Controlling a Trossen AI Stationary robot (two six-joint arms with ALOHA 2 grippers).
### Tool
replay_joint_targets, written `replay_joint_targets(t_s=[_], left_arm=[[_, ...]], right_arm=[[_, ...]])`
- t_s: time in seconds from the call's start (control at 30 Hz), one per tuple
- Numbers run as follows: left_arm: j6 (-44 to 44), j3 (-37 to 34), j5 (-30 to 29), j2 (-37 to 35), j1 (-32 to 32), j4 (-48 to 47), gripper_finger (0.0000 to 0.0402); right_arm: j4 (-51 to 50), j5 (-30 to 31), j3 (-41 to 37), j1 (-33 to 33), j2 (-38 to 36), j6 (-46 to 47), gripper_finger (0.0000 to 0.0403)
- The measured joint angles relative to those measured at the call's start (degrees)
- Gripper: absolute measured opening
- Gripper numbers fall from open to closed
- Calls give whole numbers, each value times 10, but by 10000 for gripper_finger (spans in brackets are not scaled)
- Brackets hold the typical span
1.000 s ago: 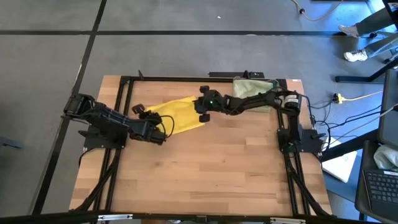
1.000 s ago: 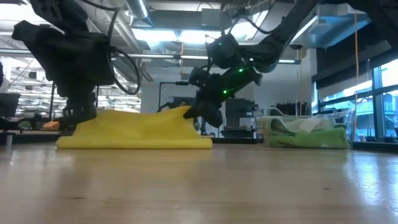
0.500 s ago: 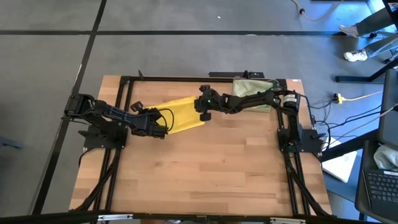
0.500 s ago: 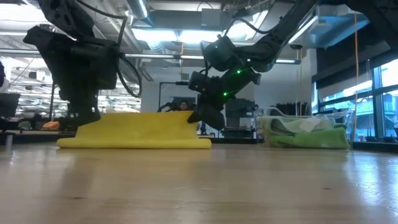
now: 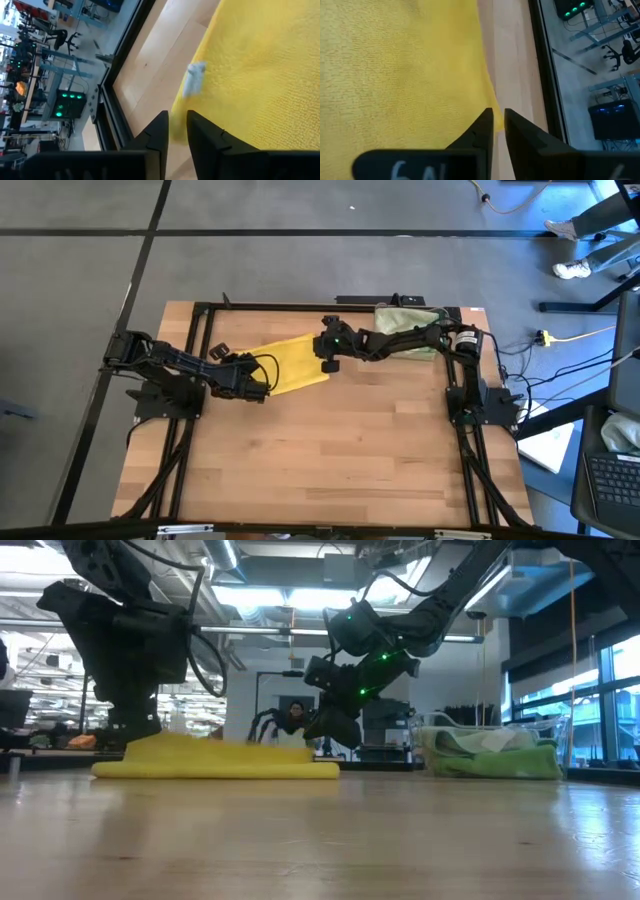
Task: Fold microfiber towels
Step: Fold the yellow cloth
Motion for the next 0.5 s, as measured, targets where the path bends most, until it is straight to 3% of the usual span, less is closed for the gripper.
replay_joint_targets(t_s=[0.27, 0.5], left_arm=[[-3, 0, -12, 0, 0, 0, 83], [-2, 0, -14, 0, 0, -16, 79]], right_arm=[[4, 0, 0, 0, 0, 9, 89], [-11, 0, 0, 0, 0, 29, 96]])
